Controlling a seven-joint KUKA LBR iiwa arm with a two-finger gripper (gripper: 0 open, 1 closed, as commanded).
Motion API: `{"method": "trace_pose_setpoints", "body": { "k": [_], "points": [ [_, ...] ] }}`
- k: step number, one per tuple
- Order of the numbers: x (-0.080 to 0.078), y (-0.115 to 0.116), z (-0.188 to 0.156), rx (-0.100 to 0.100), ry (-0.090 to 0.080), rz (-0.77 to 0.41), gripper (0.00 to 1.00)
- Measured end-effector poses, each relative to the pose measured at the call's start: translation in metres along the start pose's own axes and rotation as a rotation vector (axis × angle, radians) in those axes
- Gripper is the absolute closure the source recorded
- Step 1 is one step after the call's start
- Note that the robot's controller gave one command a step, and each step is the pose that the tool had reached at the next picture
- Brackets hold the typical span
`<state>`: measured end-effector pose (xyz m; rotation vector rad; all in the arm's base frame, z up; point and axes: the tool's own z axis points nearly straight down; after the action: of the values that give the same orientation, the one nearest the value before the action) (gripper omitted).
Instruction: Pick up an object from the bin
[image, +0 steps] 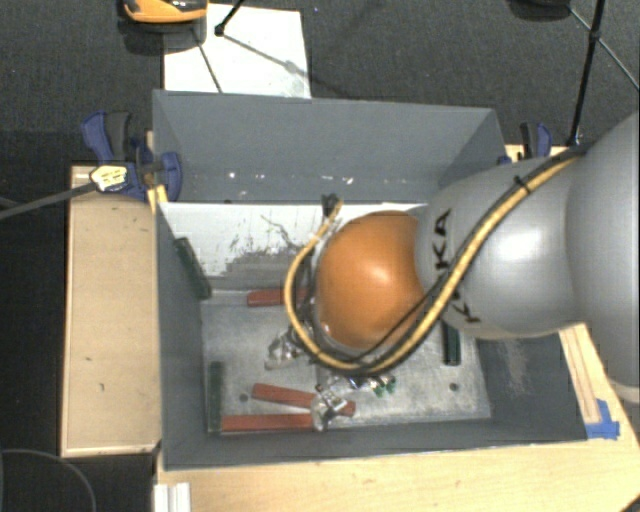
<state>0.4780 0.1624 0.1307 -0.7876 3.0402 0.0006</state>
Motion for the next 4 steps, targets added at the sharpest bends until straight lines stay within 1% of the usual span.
{"method": "trace_pose_setpoints", "body": {
  "k": [1, 2, 4],
  "points": [
    [-0.0127, 0.0110, 0.0587, 0.003, -0.012, 0.022, 0.00],
    [-0.0139, 0.0172, 0.0569, 0.003, -0.014, -0.006, 1.00],
    [-0.0141, 0.0170, 0.0563, 0.003, -0.014, -0.004, 1.00]
  ]
}}
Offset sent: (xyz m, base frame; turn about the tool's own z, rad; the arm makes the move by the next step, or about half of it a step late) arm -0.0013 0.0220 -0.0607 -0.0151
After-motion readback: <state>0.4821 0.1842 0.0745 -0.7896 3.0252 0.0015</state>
